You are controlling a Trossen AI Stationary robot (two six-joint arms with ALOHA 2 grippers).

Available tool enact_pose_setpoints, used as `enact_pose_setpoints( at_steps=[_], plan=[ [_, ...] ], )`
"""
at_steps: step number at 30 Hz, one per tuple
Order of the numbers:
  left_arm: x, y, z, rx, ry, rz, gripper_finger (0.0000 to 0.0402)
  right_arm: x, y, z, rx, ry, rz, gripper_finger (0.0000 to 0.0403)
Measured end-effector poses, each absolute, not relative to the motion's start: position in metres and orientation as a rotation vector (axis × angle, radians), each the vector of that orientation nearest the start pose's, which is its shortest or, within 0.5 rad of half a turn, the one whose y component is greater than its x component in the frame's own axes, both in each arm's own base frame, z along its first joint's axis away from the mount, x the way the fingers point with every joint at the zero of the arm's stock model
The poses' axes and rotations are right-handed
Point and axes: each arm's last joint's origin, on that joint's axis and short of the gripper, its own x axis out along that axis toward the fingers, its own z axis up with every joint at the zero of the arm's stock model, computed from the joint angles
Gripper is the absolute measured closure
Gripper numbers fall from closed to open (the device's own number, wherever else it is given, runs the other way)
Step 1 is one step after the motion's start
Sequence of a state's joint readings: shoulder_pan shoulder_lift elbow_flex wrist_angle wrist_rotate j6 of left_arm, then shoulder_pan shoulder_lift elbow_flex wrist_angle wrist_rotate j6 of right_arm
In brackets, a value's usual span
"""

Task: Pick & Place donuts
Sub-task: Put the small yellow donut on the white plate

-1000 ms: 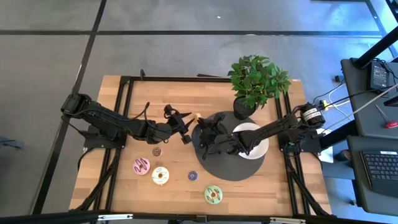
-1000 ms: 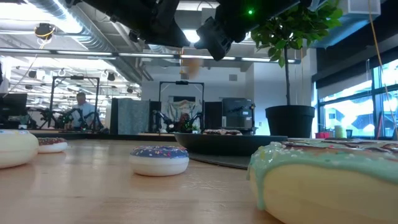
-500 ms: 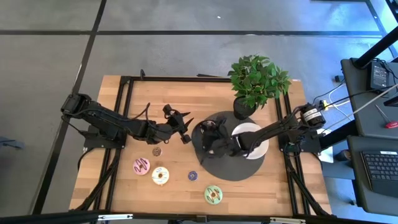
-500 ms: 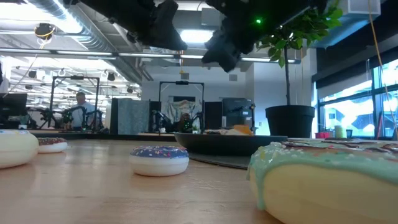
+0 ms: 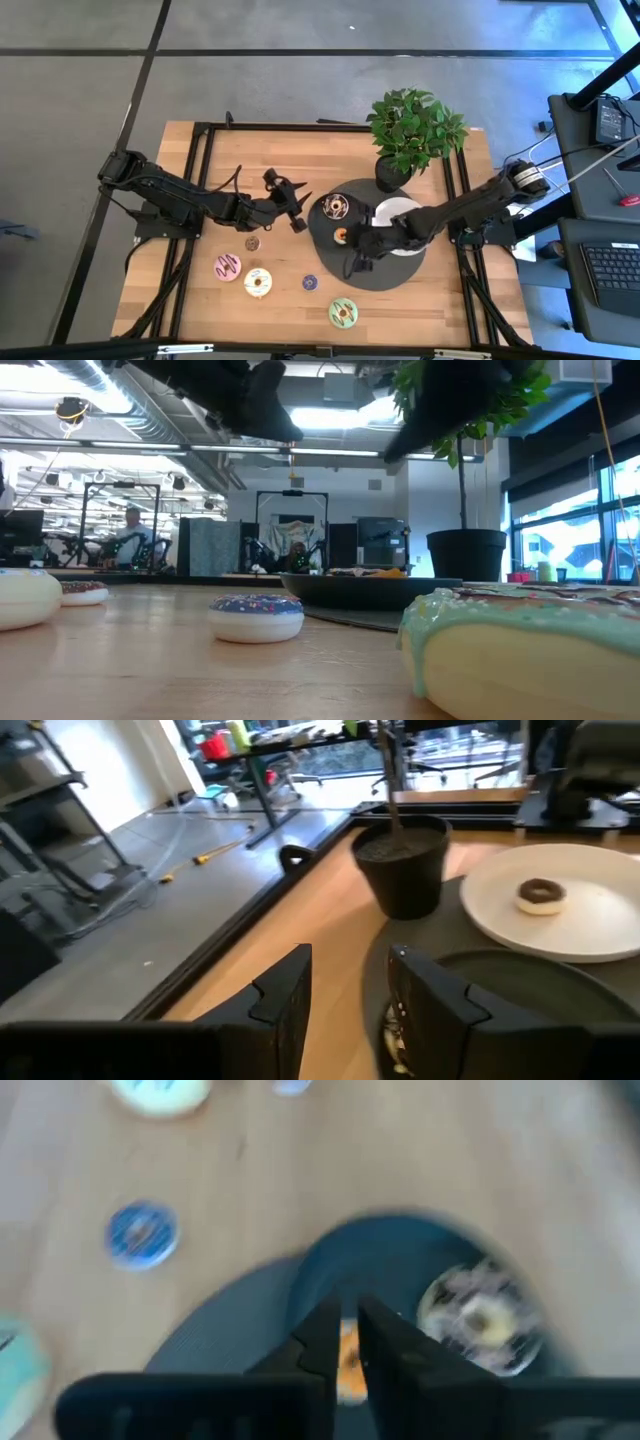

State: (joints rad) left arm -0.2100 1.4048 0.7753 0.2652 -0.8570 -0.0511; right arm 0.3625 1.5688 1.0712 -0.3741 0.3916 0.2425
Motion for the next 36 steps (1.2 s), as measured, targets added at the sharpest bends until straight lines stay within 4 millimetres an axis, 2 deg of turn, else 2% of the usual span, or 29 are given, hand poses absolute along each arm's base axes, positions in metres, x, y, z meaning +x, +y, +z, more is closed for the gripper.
enact_pose_setpoints(
  at_steps=[4, 9, 15, 19, 26, 36],
  plan=[
    [0.290, -0.040, 0.237, 0.122, 0.305, 0.600, 0.0274, 0.304, 0.104, 0.220, -0.060, 0.907, -0.089, 0.0304],
    [0.290, -0.039, 0.237, 0.122, 0.305, 0.601, 0.0276, 0.313, 0.107, 0.201, -0.166, 0.945, -0.078, 0.0239],
    [0.290, -0.039, 0.237, 0.124, 0.307, 0.601, 0.0275, 0.321, 0.107, 0.169, -0.259, 1.037, -0.076, 0.0199],
    [0.290, -0.039, 0.237, 0.125, 0.307, 0.601, 0.0278, 0.324, 0.107, 0.158, -0.295, 1.057, -0.089, 0.0192],
    [0.290, -0.039, 0.237, 0.124, 0.306, 0.602, 0.0277, 0.327, 0.105, 0.160, -0.335, 1.018, -0.150, 0.0193],
    [0.290, -0.039, 0.237, 0.125, 0.307, 0.604, 0.0277, 0.335, 0.101, 0.145, -0.342, 1.035, -0.121, 0.0242]
  ],
)
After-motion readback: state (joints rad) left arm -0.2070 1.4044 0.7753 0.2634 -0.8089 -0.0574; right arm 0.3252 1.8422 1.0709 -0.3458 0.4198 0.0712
